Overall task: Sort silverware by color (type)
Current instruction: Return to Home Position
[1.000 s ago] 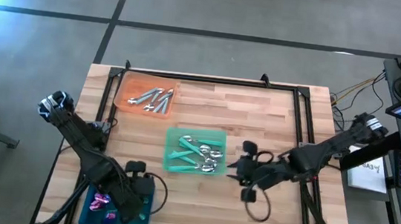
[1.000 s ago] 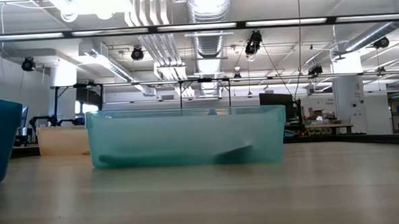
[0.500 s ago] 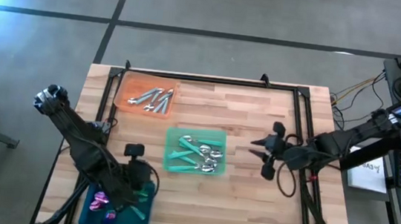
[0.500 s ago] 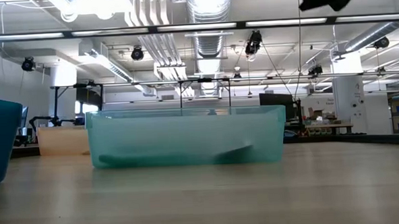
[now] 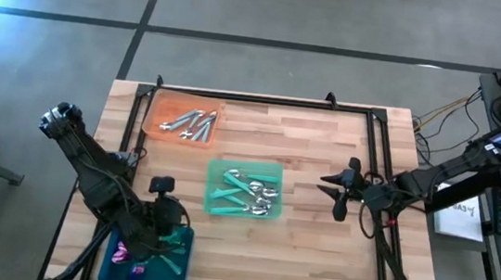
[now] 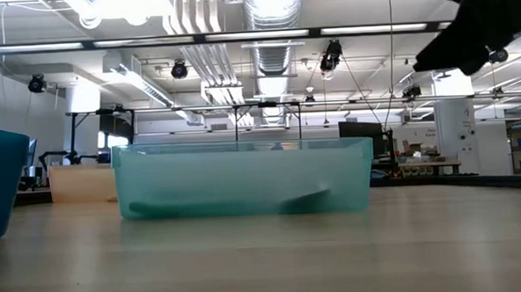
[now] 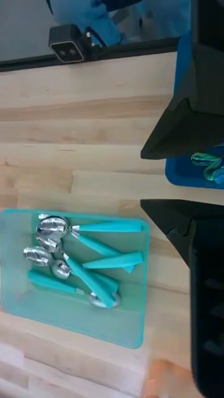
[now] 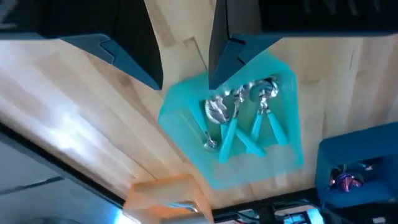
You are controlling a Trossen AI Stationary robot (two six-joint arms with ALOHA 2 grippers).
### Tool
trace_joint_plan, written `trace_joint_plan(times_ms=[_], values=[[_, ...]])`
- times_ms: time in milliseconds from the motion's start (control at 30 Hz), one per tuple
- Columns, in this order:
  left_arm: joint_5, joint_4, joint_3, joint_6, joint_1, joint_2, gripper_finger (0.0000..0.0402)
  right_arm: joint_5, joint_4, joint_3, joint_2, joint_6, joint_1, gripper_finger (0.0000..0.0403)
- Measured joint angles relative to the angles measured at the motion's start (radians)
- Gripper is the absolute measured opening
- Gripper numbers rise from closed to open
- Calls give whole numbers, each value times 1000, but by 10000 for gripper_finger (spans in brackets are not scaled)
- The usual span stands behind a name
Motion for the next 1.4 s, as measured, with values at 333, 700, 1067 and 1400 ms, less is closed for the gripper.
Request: trace_joint_plan(times_ms=[333, 700, 1067, 1400], values=[[1, -7, 0, 0, -4, -1, 97, 18, 98, -183, -47, 115, 0, 121], [0, -15, 0, 0, -3, -1, 97, 52, 209, -321, -47, 127, 0, 121], [0, -14, 0, 0, -3, -1, 97, 146, 210, -364, -47, 111, -4, 117], [0, -10, 0, -14, -3, -1, 97, 153, 252, -389, -46, 124, -4, 89]])
